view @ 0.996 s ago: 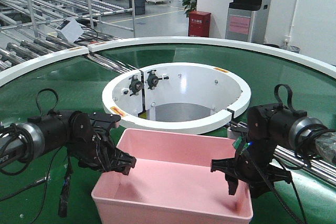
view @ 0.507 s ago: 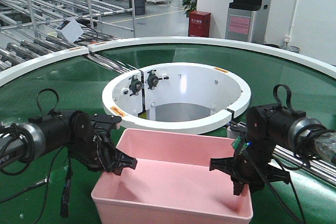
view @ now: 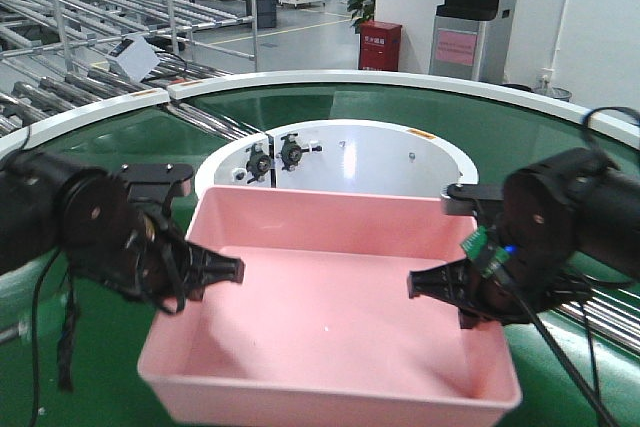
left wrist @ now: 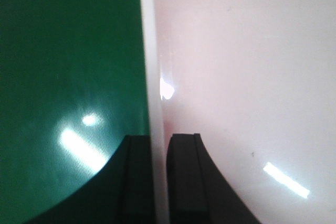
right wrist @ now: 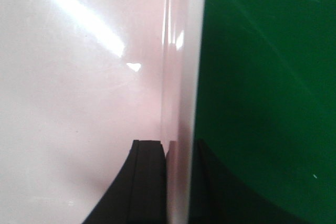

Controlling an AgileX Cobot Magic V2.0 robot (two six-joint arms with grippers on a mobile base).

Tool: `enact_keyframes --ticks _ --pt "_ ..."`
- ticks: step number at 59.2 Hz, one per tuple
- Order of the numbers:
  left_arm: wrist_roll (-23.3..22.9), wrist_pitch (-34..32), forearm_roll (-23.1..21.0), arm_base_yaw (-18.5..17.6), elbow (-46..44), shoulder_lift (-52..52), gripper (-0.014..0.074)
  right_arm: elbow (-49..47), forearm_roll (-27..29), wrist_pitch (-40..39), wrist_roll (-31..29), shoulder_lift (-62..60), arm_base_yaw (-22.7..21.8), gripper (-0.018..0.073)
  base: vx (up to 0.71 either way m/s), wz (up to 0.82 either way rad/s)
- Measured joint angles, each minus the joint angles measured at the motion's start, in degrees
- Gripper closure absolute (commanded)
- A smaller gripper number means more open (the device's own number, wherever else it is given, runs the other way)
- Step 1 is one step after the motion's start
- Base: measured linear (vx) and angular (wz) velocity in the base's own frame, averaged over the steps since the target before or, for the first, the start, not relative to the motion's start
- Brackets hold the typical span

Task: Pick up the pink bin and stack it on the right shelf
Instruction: 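Close both grippers on the bin walls and lift it toward the robot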

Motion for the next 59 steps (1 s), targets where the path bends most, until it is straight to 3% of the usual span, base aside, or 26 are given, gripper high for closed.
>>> enact_keyframes --ticks 12,20,33,59 --pt "-14.71 -5.13 7.13 -6.99 16.69 -13.79 0.0450 10.25 1.44 -2.28 -1.87 -9.07 0.21 0.0568 0.00 0.00" --pt "-21.14 -7.39 10.19 -10.64 24.59 -20.53 0.0450 16.69 4.07 -3.32 -3.84 -14.11 0.33 0.0568 0.00 0.00" --pt "-22.95 -7.90 10.84 -12.73 27.65 -23.10 0.0450 23.62 6.55 -5.45 -5.81 -18.16 0.33 0.0568 0.00 0.00" --pt "-23.01 -8.12 11.23 -12.73 27.65 -23.10 0.0450 24.78 6.55 -7.81 -5.53 -18.16 0.33 0.0568 0.00 0.00"
